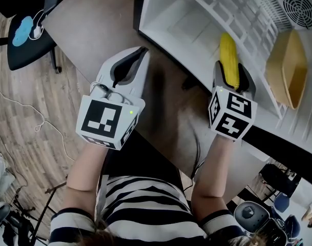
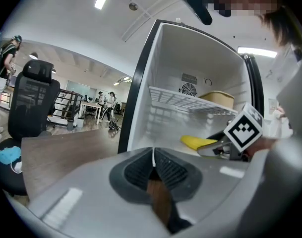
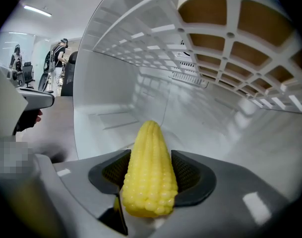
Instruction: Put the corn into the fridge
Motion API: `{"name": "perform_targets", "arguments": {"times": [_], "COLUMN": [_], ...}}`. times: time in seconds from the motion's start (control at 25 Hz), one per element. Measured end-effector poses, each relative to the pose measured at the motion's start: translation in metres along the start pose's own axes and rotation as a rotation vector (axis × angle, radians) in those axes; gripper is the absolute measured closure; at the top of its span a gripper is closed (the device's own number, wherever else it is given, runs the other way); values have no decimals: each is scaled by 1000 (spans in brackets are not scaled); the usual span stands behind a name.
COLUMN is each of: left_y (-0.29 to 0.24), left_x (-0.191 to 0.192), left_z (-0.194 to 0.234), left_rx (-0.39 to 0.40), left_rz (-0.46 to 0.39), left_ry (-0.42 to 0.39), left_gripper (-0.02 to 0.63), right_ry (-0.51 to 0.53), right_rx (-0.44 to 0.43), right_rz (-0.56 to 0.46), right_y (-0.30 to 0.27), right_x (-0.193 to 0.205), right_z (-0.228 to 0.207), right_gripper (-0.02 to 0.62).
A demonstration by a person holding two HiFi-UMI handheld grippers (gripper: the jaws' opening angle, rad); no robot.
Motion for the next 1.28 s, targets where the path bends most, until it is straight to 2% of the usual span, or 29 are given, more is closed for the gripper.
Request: {"name": "perform_targets", "arguments": {"times": [0.44,0.68,1.12,1.28], "left_y": [0,1,13,21], "left_x": [-20,-34,-52,-54], "left_z": [-5,-9,-19,-22], "left_rx": [39,44,58,60], "left_rz": [1,-9,-7,-2], "left_ry": [-18,-11,24,25], "left_gripper": [606,606,606,606], "right_ry": [-9,-55,-100,-134], "right_rx": [5,22,73,65], "right_rz": [-32,-70,-153,-144], "right_y": [23,43,87,98], "right_x": [-8,-11,-11,-1], "right_z": [8,9,6,8], "right_gripper": [327,328,397,431]}}
Point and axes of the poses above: the fingertips, and each gripper's own axes: y backward along the fingers, z to its left, x out of its underside, the point moved 1 cm from there along y, backward along the fingers, and after that the axes turned 6 degrees about -x, right-handed, at the moved point
